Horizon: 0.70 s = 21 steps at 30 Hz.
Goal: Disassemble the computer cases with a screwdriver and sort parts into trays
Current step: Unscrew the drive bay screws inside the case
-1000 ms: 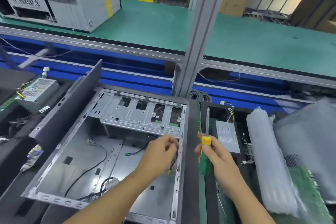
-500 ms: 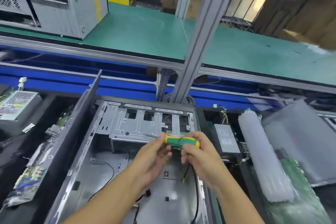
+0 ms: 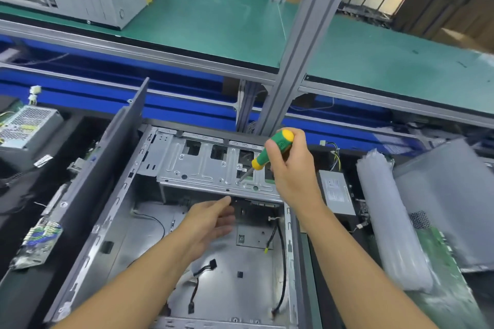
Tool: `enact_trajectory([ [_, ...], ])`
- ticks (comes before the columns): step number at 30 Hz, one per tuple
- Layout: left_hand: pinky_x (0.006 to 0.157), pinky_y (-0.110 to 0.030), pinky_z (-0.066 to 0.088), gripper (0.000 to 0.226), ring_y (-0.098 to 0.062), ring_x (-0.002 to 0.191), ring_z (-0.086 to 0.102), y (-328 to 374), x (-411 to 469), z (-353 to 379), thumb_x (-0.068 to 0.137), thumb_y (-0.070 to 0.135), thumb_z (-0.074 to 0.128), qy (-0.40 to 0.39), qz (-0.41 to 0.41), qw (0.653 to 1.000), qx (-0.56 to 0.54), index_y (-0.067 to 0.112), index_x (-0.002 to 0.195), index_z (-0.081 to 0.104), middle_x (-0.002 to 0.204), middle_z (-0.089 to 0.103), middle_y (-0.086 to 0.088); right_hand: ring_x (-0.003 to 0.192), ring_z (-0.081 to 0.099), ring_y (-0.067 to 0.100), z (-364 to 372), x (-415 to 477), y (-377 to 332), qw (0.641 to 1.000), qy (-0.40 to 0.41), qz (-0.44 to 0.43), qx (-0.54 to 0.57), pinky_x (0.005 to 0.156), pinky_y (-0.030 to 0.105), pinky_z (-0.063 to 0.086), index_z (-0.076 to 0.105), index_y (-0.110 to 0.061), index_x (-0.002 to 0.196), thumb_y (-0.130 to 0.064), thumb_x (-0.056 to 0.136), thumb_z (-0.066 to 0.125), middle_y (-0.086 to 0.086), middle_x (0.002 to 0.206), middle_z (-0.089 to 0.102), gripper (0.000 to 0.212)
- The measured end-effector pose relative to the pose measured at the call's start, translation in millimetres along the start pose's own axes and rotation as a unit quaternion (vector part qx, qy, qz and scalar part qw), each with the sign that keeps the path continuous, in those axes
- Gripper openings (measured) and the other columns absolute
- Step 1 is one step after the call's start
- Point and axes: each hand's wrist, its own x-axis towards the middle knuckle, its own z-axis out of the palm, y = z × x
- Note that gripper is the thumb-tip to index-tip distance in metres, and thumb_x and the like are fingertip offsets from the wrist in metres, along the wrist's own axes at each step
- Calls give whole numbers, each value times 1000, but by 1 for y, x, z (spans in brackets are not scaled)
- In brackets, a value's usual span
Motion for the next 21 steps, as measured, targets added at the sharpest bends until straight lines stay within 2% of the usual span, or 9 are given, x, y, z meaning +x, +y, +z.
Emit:
enact_trajectory([
  [2, 72, -34, 59, 39, -24, 97, 72, -1, 4, 5, 87, 22, 76, -2, -5, 998, -67, 1, 114, 58, 109, 71, -12, 69, 61, 1, 2, 1, 1, 1000, -8, -5, -7, 62, 23, 47, 47, -23, 108, -36, 102, 53, -31, 81, 63, 16],
  [4, 71, -32, 59, 34, -25, 104, 68, -1, 6, 11, 86, 17, 76, -10, 3, 991, -132, 2, 108, 56, 112, 68, -15, 69, 61, -2, 2, 2, 1, 1000, -13, -13, -8, 58, 14, 44, 47, -21, 109, -35, 102, 53, -33, 81, 62, 16],
  [6, 68, -28, 59, 21, -24, 101, 67, -2, 8, 15, 84, 14, 76, -17, 20, 988, -155, 5, 90, 58, 101, 71, -13, 67, 60, -4, 1, 3, 0, 1000, -19, -20, -6, 57, 10, 43, 47, -19, 110, -33, 102, 54, -34, 79, 60, 16],
  [10, 68, -26, 59, 14, -18, 86, 73, -4, 10, 18, 87, 13, 74, -21, 32, 988, -149, 6, 86, 62, 87, 76, -8, 64, 62, -5, 0, 6, -4, 999, -17, -33, 6, 57, 7, 43, 47, -23, 104, -27, 101, 59, -29, 75, 64, 13],
  [12, 68, -26, 59, 13, -16, 81, 74, -5, 11, 18, 88, 13, 73, -20, 37, 988, -146, 6, 85, 62, 86, 76, -7, 66, 67, 2, 2, 8, -8, 999, -13, -32, 7, 57, 11, 46, 46, -27, 99, -30, 98, 64, -11, 76, 71, 18],
  [15, 69, -26, 58, 14, -19, 89, 72, -4, 8, 19, 88, 13, 73, -7, 49, 989, -138, 6, 85, 62, 81, 76, -5, 66, 63, 17, 7, 10, -15, 997, -23, -57, -44, 58, 31, 51, 45, -22, 95, -38, 93, 70, 2, 77, 65, 30],
  [18, 75, -32, 58, 18, -25, 96, 70, 1, 3, 21, 90, 18, 73, 2, 44, 994, -97, 4, 94, 62, 93, 73, -10, 72, 58, 14, 6, 14, -26, 984, -129, -90, -85, 61, 29, 49, 47, -28, 102, -39, 92, 70, -5, 82, 62, 27],
  [19, 74, -33, 58, 21, -24, 92, 72, 4, -1, 21, 91, 23, 72, 6, 34, 998, -57, 5, 97, 62, 96, 72, -10, 74, 58, 12, 5, 16, -30, 975, -173, -90, -105, 63, 27, 49, 48, -32, 105, -40, 93, 68, -6, 84, 63, 25],
  [21, 61, -30, 54, 31, -18, 73, 71, 12, -11, 17, 93, 34, 68, 6, 18, 995, 95, 4, 100, 65, 89, 74, -8, 67, 58, 13, 1, 23, -35, 965, -216, -72, -134, 60, 29, 48, 48, -33, 107, -37, 96, 64, -4, 85, 65, 21],
])
